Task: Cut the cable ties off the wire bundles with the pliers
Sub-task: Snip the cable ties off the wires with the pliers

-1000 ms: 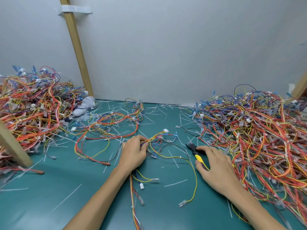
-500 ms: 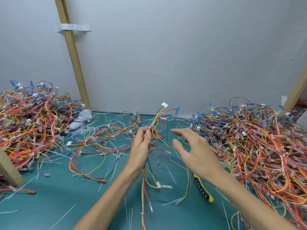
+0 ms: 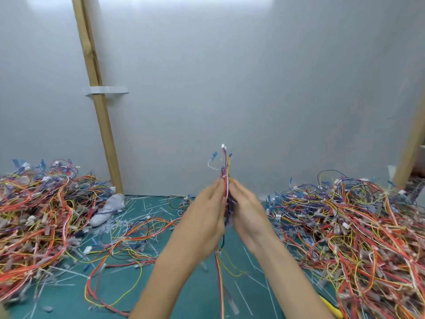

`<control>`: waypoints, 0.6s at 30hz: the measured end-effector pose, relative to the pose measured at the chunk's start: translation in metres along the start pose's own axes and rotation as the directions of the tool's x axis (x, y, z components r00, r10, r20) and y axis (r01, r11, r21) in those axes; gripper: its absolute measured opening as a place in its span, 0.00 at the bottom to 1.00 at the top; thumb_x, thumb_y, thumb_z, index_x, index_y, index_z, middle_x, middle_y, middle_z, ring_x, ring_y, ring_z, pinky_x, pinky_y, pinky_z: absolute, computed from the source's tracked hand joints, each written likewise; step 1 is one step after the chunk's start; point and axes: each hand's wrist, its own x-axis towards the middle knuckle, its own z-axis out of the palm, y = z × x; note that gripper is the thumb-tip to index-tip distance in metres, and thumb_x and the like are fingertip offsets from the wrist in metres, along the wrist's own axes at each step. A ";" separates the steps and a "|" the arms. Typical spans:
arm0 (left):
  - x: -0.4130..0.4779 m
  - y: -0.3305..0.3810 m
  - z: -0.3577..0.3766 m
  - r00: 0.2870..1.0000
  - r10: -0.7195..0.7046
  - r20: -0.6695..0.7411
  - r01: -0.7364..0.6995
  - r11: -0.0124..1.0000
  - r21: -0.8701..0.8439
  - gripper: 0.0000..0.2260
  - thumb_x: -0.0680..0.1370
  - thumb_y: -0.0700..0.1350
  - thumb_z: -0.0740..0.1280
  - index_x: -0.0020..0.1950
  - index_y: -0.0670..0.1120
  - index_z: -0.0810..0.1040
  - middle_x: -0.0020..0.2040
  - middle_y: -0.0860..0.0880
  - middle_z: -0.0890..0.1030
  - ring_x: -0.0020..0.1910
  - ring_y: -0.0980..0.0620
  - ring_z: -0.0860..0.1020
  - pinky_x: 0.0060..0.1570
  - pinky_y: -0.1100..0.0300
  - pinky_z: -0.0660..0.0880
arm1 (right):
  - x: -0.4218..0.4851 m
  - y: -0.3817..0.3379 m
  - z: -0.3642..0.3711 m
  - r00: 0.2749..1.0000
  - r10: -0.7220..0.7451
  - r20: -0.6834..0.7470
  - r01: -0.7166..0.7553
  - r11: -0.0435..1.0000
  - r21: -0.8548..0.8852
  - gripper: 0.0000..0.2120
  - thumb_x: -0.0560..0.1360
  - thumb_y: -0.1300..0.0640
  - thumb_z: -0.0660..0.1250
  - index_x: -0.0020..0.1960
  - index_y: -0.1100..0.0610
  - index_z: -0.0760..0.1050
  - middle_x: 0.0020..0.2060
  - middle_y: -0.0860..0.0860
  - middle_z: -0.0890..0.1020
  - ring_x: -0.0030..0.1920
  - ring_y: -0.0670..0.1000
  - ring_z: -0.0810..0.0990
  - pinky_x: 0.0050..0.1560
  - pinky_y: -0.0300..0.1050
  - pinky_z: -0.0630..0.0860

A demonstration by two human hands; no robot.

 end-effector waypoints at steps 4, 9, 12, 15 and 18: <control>-0.003 0.001 -0.002 0.995 0.005 0.103 -0.041 0.936 0.351 0.20 0.83 0.44 0.54 0.75 0.47 0.61 0.69 0.50 0.68 0.66 0.48 0.66 0.65 0.55 0.66 | 0.000 0.010 -0.007 0.998 0.050 -0.044 -0.047 0.997 0.060 0.16 0.83 0.51 0.56 0.55 0.57 0.81 0.42 0.51 0.84 0.35 0.43 0.79 0.32 0.34 0.72; 0.012 0.005 0.002 0.991 0.109 -0.074 -0.083 0.953 0.291 0.14 0.78 0.46 0.66 0.63 0.44 0.78 0.61 0.48 0.79 0.65 0.46 0.71 0.62 0.52 0.70 | 0.007 0.006 -0.018 0.999 0.022 0.027 -0.029 0.957 0.290 0.14 0.82 0.58 0.57 0.60 0.62 0.77 0.51 0.55 0.83 0.47 0.48 0.83 0.41 0.38 0.79; 0.013 -0.001 0.010 0.989 0.002 -0.150 0.000 1.000 0.012 0.16 0.75 0.47 0.71 0.62 0.47 0.79 0.61 0.52 0.78 0.65 0.53 0.71 0.66 0.61 0.66 | 0.012 0.010 -0.027 0.999 0.033 -0.003 -0.030 0.937 0.348 0.14 0.83 0.60 0.54 0.60 0.63 0.76 0.49 0.58 0.84 0.46 0.52 0.84 0.47 0.43 0.81; 0.008 -0.014 0.014 0.965 -0.105 -0.239 0.086 0.992 -0.087 0.15 0.77 0.48 0.69 0.62 0.48 0.77 0.61 0.52 0.77 0.60 0.58 0.72 0.62 0.68 0.65 | 0.014 0.010 -0.035 0.997 0.080 -0.006 -0.073 0.932 0.355 0.15 0.83 0.60 0.53 0.65 0.62 0.72 0.54 0.60 0.83 0.49 0.54 0.85 0.49 0.44 0.81; 0.004 -0.029 0.013 0.936 -0.333 -0.110 0.304 0.927 -0.218 0.15 0.81 0.51 0.62 0.66 0.49 0.73 0.63 0.53 0.77 0.61 0.59 0.73 0.62 0.62 0.68 | 0.015 0.010 -0.040 0.994 0.104 0.039 -0.111 0.925 0.365 0.18 0.83 0.59 0.53 0.70 0.62 0.70 0.59 0.59 0.81 0.55 0.54 0.83 0.54 0.45 0.81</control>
